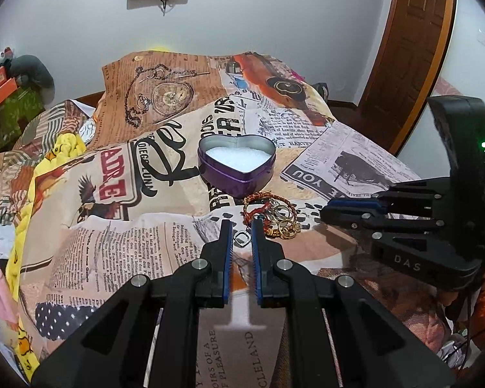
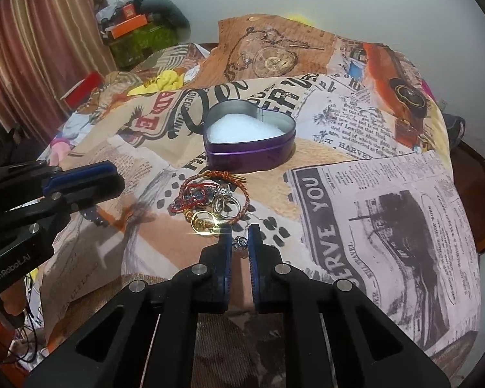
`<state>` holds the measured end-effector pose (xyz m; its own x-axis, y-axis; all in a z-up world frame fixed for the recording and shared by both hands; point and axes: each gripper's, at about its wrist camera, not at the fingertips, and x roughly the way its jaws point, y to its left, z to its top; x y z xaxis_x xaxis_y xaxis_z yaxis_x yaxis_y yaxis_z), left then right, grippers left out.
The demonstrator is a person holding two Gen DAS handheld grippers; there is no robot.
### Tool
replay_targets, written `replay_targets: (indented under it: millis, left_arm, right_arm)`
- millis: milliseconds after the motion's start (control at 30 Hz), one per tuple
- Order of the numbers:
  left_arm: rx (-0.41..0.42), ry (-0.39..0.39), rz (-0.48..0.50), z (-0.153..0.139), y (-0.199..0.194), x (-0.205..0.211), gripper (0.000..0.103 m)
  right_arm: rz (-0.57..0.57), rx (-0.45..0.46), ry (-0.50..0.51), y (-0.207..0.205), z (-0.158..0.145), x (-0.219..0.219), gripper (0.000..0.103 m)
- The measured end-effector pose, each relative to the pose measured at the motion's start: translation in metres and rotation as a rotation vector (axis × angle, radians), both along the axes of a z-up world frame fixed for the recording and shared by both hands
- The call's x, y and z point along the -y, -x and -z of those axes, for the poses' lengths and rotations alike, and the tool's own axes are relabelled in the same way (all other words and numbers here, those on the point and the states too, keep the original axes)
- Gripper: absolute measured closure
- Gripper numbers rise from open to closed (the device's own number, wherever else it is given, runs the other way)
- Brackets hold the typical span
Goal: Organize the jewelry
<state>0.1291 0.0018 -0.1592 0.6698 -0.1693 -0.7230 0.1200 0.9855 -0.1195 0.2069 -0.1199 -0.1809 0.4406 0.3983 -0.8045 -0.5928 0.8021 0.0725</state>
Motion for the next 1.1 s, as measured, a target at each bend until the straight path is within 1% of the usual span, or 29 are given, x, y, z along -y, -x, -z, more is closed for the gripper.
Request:
replay_targets:
  millis: [267, 667, 767, 1100]
  left_arm:
    - [0.021, 0.0, 0.003, -0.007, -0.003, 0.001, 0.093]
    - [0.11, 0.001, -0.001, -0.033, -0.027, -0.002, 0.093]
    - [0.117, 0.012, -0.004, -0.035, -0.035, -0.005, 0.093]
    - [0.127, 0.005, 0.0, -0.036, -0.066, -0.01, 0.093]
  right_arm:
    - [0.031, 0.045, -0.036, 0.001, -0.019, 0.008, 0.094]
    - [0.068, 0.151, -0.105, -0.013, -0.06, 0.013, 0.094]
    - [0.075, 0.171, -0.12, -0.018, -0.066, 0.011, 0.094]
    - [0.087, 0.216, -0.177, -0.038, -0.083, 0.003, 0.094]
